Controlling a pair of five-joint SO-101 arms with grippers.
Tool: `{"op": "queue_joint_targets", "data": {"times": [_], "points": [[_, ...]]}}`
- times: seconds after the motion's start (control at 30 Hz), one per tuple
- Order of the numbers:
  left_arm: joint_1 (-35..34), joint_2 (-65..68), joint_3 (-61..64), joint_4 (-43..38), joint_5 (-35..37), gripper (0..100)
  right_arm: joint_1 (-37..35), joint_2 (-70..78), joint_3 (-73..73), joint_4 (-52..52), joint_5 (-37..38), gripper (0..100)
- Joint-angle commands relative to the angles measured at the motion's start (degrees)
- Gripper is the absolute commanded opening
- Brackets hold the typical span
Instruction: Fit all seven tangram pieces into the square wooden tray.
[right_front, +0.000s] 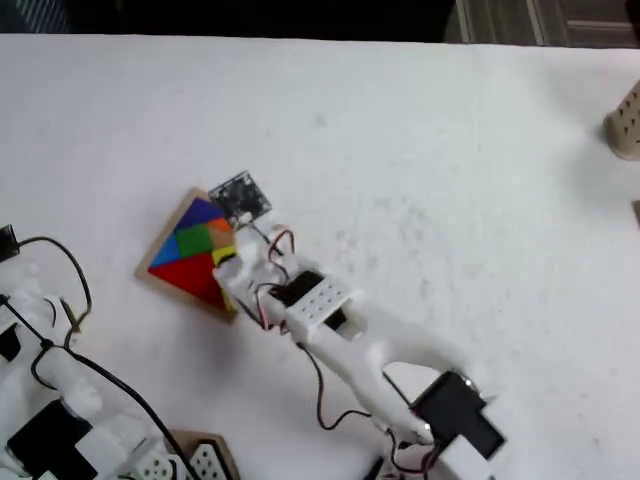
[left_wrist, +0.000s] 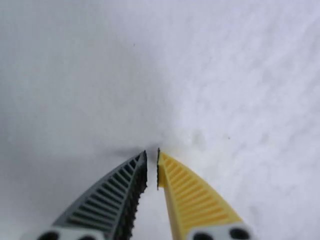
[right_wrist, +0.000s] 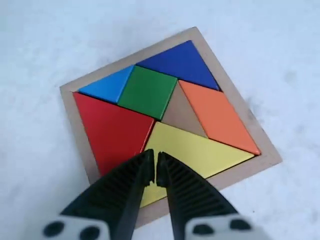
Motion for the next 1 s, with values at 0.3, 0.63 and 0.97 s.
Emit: {"op": "queue_joint_targets", "data": {"times": [0.3,0.63,0.97], "points": [[4.3,-0.5,0.0,-1.2,-1.0,2,2.9,7.6,-4.7,0.6,0.8,1.7],[12.0,-21.6,13.2,-4.4,-1.1,2,12.6,-7.1,-4.0,12.4,0.7,1.7],[22.7,-48.3,26.8,-2.4,-1.0,2,26.2,-41.4,6.9,33.8,0.4,1.9]]}}
